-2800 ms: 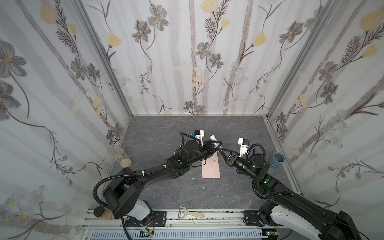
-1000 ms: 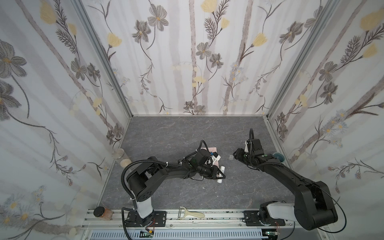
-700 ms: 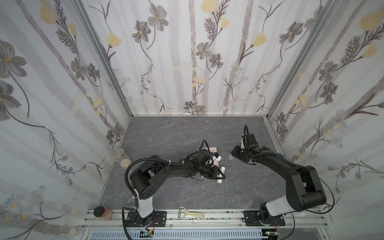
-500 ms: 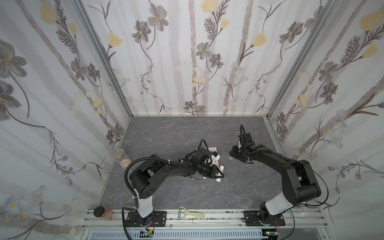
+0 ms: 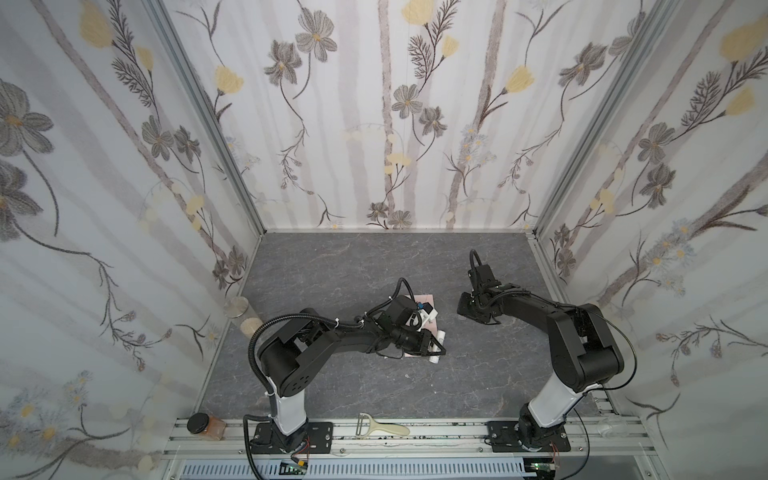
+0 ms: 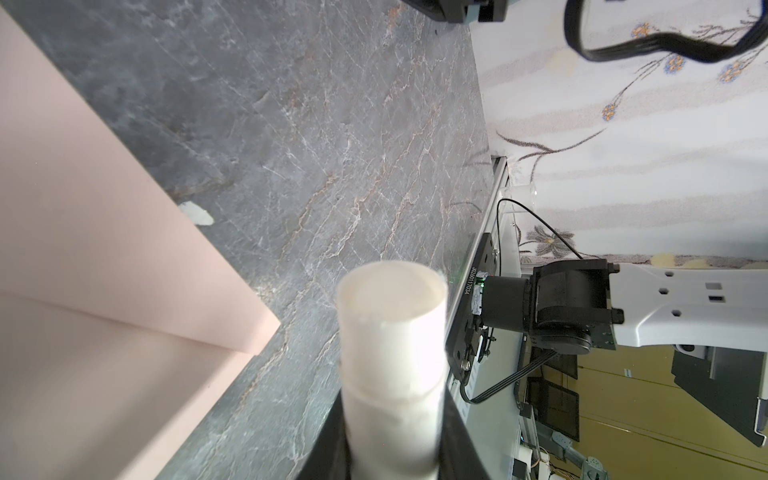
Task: Place the letter into the envelope and seal it
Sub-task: 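Close the right gripper on the translucent cap and lift it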
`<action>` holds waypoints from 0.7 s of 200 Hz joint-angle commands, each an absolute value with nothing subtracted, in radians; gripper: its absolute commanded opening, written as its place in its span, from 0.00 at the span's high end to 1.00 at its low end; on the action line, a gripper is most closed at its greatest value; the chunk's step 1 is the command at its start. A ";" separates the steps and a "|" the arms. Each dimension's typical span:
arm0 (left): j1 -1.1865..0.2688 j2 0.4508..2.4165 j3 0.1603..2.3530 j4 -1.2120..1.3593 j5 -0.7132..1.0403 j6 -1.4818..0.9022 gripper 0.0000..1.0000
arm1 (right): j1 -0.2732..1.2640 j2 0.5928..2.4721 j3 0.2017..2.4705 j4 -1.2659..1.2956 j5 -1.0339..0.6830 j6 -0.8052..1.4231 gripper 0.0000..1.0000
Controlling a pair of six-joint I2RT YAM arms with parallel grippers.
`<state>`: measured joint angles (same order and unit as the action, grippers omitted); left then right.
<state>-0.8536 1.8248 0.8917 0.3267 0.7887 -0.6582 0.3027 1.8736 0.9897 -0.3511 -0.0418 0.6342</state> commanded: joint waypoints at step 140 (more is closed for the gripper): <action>-0.852 1.852 0.894 0.380 0.825 -0.650 1.00 | 0.309 1.934 1.041 -0.357 -0.015 0.626 0.65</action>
